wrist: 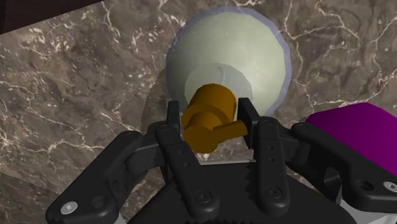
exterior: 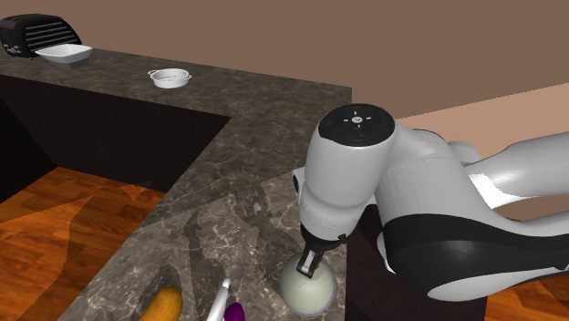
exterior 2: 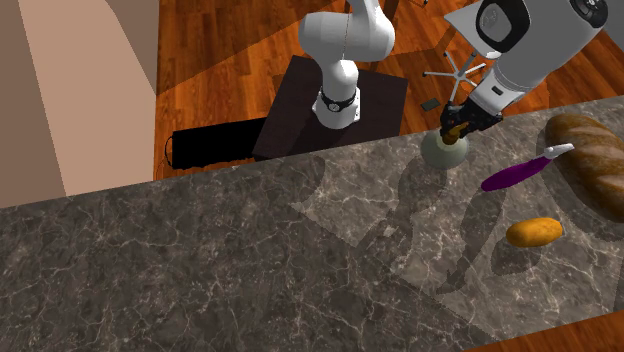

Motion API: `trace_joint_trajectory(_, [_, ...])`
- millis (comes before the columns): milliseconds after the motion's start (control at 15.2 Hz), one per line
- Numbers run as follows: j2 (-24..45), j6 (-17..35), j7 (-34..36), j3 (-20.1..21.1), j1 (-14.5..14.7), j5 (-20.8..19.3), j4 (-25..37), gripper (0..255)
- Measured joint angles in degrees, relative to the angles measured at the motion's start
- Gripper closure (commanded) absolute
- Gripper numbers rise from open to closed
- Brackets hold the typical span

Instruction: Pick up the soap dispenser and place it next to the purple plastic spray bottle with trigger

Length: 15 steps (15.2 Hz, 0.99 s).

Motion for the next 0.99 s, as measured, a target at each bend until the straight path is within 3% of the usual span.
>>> trace_joint_trajectory(396, [0.1, -0.1, 0.0, 0.2, 0.0, 0.1, -0.3, 0])
trace_joint_trajectory(726, [-0.9, -6.4, 0.6, -3.6, -0.2, -2.7, 5.0, 0])
trace_joint_trajectory(990, [-1.2, -7.3, 0.6, -4.1, 0.1, -2.9, 5.3, 0])
